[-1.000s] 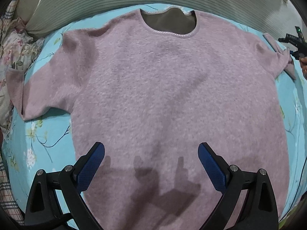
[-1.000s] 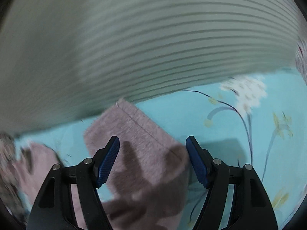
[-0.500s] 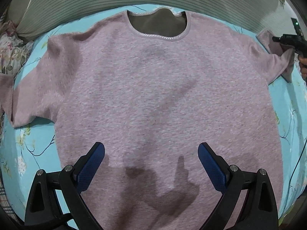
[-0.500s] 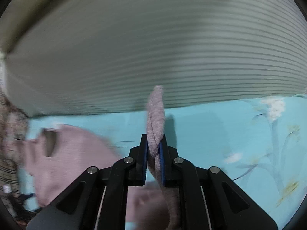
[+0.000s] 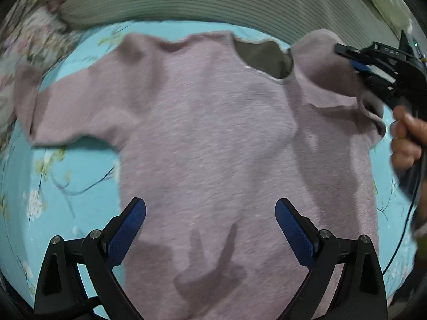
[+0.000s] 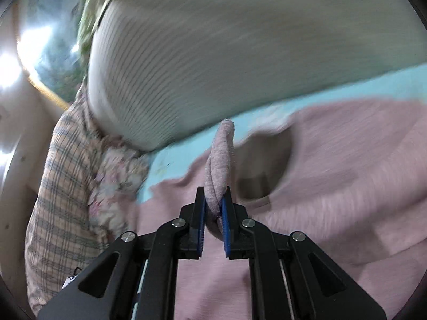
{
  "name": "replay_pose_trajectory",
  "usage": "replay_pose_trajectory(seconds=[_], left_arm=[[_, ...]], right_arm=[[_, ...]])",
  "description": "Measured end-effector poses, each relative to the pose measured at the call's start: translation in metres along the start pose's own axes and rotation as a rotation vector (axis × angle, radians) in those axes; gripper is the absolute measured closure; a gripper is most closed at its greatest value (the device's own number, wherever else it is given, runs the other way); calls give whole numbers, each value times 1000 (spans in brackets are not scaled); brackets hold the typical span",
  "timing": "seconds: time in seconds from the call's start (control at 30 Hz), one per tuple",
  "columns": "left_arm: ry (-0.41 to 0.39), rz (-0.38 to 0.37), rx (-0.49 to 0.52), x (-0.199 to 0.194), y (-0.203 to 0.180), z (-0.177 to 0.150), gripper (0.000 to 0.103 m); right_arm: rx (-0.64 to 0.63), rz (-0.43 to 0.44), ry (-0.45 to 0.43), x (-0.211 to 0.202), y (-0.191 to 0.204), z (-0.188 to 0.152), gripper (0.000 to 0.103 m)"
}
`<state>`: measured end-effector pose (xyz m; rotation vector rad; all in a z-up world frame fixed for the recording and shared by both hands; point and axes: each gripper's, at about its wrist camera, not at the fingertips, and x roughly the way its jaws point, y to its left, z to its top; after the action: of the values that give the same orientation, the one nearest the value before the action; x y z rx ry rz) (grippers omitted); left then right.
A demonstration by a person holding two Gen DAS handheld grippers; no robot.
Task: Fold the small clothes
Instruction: 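Carry the held sleeve across the sweater body and open the right tool, then grasp the other sleeve cuff with the left tool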
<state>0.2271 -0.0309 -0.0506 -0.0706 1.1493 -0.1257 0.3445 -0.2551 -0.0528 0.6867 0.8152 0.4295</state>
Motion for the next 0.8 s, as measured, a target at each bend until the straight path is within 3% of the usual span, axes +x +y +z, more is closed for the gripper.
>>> replay_pose_trajectory(seconds=[0.17, 0.27, 0.33, 0.37, 0.53, 0.7, 0.8], left_arm=[[5, -7, -83, -4, 36, -11, 5], [-2, -2, -106, -4, 48, -13, 5], [-5, -18, -126, -3, 55, -12, 5], [-6, -30, -136, -3, 58, -11, 5], [-21, -104, -168, 6, 60, 15, 5], [-34, -216, -167, 22, 53, 61, 5], [-13, -205, -145, 44, 50, 86, 5]], right_arm=[[-9, 65, 101, 61, 27, -37, 91], [-17, 91, 184, 85, 33, -53, 84], [2, 106, 259, 88, 30, -59, 61], [9, 114, 281, 85, 28, -61, 58], [-33, 109, 268, 34, 25, -61, 51], [3, 43, 210, -25, -4, -60, 51], [40, -6, 181, -56, -23, -66, 51]])
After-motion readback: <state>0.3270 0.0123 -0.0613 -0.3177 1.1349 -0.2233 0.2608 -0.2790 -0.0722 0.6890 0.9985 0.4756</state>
